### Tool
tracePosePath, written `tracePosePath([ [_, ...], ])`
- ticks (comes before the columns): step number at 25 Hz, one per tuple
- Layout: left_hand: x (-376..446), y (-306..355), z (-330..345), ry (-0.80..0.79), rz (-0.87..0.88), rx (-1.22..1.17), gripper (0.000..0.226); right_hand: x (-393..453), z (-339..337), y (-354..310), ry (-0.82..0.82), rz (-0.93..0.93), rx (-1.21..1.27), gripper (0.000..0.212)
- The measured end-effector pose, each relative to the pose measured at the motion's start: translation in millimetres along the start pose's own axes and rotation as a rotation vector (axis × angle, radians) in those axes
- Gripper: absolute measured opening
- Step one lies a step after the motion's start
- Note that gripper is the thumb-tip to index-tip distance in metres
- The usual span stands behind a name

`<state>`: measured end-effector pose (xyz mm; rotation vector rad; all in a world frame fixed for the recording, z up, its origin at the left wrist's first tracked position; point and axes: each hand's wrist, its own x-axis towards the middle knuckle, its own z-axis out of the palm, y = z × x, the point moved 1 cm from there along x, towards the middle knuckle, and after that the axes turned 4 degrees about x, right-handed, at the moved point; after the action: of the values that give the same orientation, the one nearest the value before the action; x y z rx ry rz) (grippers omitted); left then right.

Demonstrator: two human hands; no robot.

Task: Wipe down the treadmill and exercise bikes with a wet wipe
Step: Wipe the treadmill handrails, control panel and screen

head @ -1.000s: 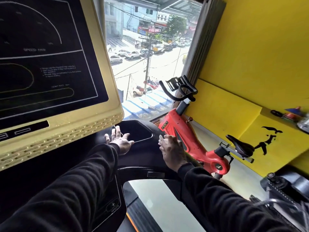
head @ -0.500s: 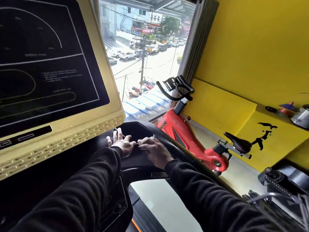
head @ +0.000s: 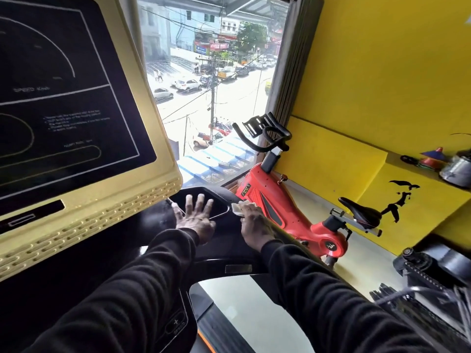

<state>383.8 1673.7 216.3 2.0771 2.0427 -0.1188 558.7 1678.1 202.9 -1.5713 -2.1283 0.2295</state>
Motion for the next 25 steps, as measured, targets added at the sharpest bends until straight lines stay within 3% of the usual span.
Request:
tracePosePath([
  [4, 10.5, 26.0, 5.2, -0.043, 0.016, -0.078, 0.066, 8.5, 4.3, 10.0, 0.034, -0.180, 0.076, 0.029],
  [8, 18.9, 30.9, 9.3, -0.042, -0.060, -0.067, 0.066, 37.8, 10.9, 22.8, -0.025, -0.114, 0.056, 0.039],
  [12, 24.2, 32.1, 11.1, -0.028, -0.082, -0.080, 0.064, 53.0, 15.5, 20.9, -0.081, -0.194, 0.061, 0.038],
  [19, 28.4, 29.5, 13.9, -0.024, -0.112, -0.055, 0.066, 114.8, 25.2, -4.7, -0.508, -0.139, 0.003, 0.050],
  [25, 31.9, 31.0, 12.8, -0.023, -0.154, -0.045, 0.065, 114.1, 20.6, 12.7, -0.413, -0.083, -0.047, 0.044],
])
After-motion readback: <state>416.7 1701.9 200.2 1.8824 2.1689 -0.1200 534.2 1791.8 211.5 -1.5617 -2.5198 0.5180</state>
